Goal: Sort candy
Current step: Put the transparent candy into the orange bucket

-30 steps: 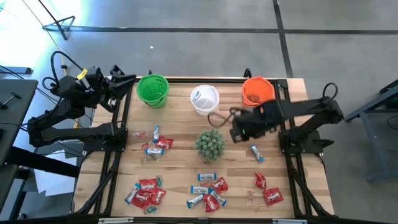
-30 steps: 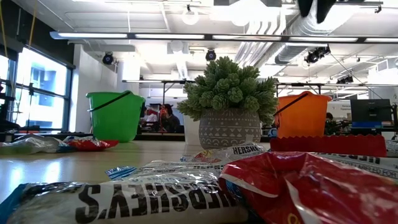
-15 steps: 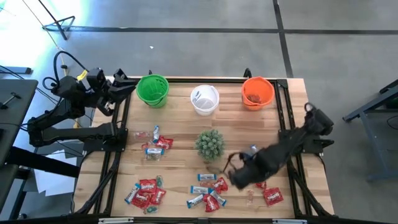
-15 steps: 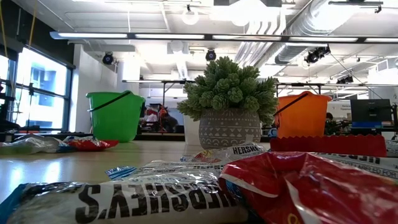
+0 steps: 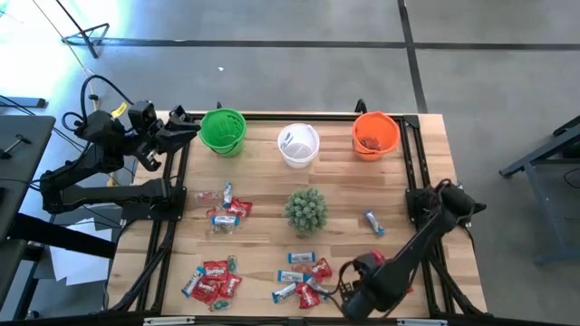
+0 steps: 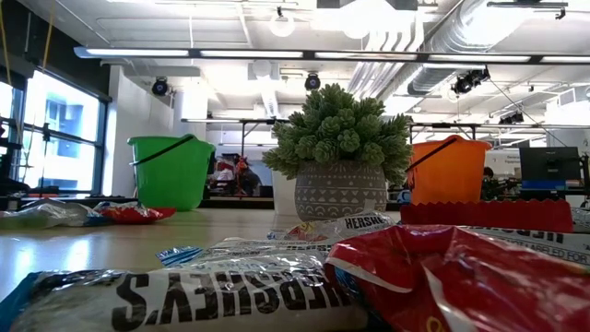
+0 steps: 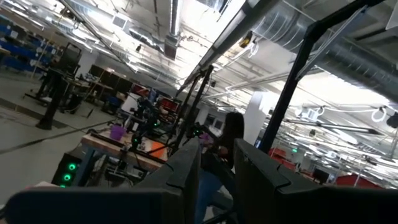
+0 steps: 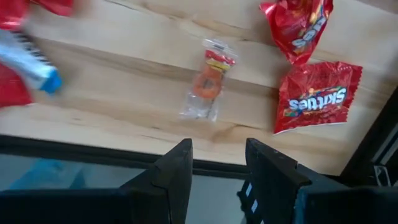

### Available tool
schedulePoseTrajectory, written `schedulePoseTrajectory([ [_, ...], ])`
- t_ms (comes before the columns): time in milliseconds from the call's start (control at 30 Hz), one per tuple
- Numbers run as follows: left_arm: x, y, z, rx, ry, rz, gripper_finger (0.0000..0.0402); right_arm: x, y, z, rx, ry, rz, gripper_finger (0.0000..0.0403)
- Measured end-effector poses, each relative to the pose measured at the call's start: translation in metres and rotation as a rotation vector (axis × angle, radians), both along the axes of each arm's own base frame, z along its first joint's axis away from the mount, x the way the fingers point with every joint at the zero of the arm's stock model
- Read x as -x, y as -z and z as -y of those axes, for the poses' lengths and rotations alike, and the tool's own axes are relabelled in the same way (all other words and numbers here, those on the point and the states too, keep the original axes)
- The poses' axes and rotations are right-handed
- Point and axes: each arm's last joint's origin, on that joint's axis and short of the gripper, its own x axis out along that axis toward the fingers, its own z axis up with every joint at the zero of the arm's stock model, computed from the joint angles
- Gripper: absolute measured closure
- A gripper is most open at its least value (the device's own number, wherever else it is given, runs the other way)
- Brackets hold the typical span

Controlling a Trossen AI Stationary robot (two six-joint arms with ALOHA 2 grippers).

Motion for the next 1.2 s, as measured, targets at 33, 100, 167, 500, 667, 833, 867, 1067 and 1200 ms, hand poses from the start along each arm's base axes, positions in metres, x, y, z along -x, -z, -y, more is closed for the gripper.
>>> schedulePoseTrajectory([
  [33,0.000,0.000,0.000,0.001,0.001,0.000,0.0319,0.000,0.004,-0.002,0.009,0.003,-0.008,0.0258],
  [100,0.000,0.000,0.000,0.007,0.013,-0.001,0.0319,0.000,0.012,-0.006,0.021,0.002,-0.030,0.0258],
  [167,0.000,0.000,0.001,0.015,0.031,-0.003,0.0319,-0.001,0.019,-0.007,0.031,-0.002,-0.045,0.0258],
  [500,0.000,0.000,0.001,0.032,0.041,-0.004,0.0319,-0.003,0.067,-0.005,0.005,-0.001,-0.037,0.0258],
  [667,0.000,0.000,0.001,0.039,0.044,-0.004,0.0319,-0.001,0.095,0.002,-0.064,0.013,0.018,0.0258],
  [833,0.000,0.000,0.001,0.040,0.044,-0.004,0.0319,0.004,0.108,0.011,-0.068,0.010,0.002,0.0258],
  [867,0.000,0.000,0.001,0.040,0.043,-0.003,0.0319,0.005,0.108,0.011,-0.071,0.008,0.000,0.0259],
  [1067,0.000,0.000,0.001,0.039,0.042,-0.003,0.0319,0.003,0.107,0.010,-0.071,0.014,0.009,0.0305],
  [1200,0.000,0.000,0.001,0.039,0.040,-0.003,0.0319,0.003,0.107,0.009,-0.073,0.023,0.014,0.0367],
])
